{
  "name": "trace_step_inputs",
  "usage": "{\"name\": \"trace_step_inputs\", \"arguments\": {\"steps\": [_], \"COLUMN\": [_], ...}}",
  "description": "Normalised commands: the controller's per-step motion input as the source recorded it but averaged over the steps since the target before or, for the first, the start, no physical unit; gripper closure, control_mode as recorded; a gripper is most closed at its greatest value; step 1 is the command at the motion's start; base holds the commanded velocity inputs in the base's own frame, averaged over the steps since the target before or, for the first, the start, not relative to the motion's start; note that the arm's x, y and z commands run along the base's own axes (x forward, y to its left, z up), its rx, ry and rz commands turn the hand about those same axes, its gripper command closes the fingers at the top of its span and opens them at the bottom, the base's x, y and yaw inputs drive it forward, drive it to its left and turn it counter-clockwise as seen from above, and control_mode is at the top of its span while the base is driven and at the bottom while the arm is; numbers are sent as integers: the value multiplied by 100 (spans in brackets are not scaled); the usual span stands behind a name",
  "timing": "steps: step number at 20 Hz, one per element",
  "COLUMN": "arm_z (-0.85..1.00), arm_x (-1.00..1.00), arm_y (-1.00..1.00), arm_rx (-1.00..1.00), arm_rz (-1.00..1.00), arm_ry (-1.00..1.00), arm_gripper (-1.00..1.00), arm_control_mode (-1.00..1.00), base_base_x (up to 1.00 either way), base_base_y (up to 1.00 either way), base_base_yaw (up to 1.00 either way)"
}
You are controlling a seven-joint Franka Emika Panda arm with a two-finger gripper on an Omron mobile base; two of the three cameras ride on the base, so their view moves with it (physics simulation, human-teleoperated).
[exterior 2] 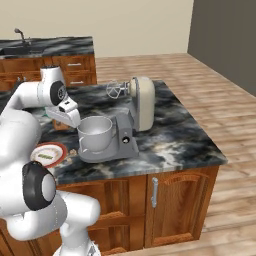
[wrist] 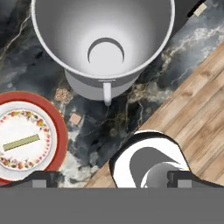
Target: Add butter and sugar cubes to the stand mixer bowl and then turn on the stand mixer to begin making frosting.
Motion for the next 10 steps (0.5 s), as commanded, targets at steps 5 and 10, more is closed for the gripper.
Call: {"name": "trace_step_inputs", "arguments": {"steps": [5,10], "arm_z": [-34,-37], "arm_x": [0,0], "arm_y": [34,23], "arm_rx": [-9,-10], "arm_rz": [-21,-14], "arm_ry": [1,0], "arm_gripper": [-100,-100], "arm_control_mode": [-100,-100], "base_base_x": [0,0], "base_base_y": [0,0], "base_base_yaw": [0,0]}}
